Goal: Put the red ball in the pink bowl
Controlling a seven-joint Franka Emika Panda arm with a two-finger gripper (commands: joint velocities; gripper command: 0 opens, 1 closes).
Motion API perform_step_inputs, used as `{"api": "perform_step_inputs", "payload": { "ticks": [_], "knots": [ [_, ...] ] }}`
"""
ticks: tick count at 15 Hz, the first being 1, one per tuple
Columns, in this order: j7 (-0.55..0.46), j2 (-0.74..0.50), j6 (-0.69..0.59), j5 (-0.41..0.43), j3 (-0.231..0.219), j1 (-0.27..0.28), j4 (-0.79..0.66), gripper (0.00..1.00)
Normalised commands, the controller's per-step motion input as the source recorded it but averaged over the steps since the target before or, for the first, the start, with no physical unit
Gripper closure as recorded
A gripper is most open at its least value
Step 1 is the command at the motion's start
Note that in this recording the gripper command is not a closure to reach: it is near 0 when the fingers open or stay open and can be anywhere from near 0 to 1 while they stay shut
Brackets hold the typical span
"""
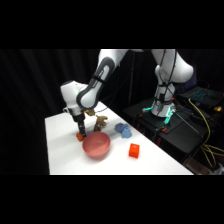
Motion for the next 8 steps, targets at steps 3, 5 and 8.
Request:
{"api": "perform_step_inputs", "payload": {
  "ticks": [3,5,8],
  "knots": [
    [-0.2,-0.07,0.24,0.189,0.129,-0.132,-0.15,1.0],
    [-0.16,-0.1,0.22,0.139,0.097,-0.077,-0.14,1.0],
    [-0.14,-0.12,0.18,0.107,0.075,-0.051,-0.15,1.0]
  ]
}}
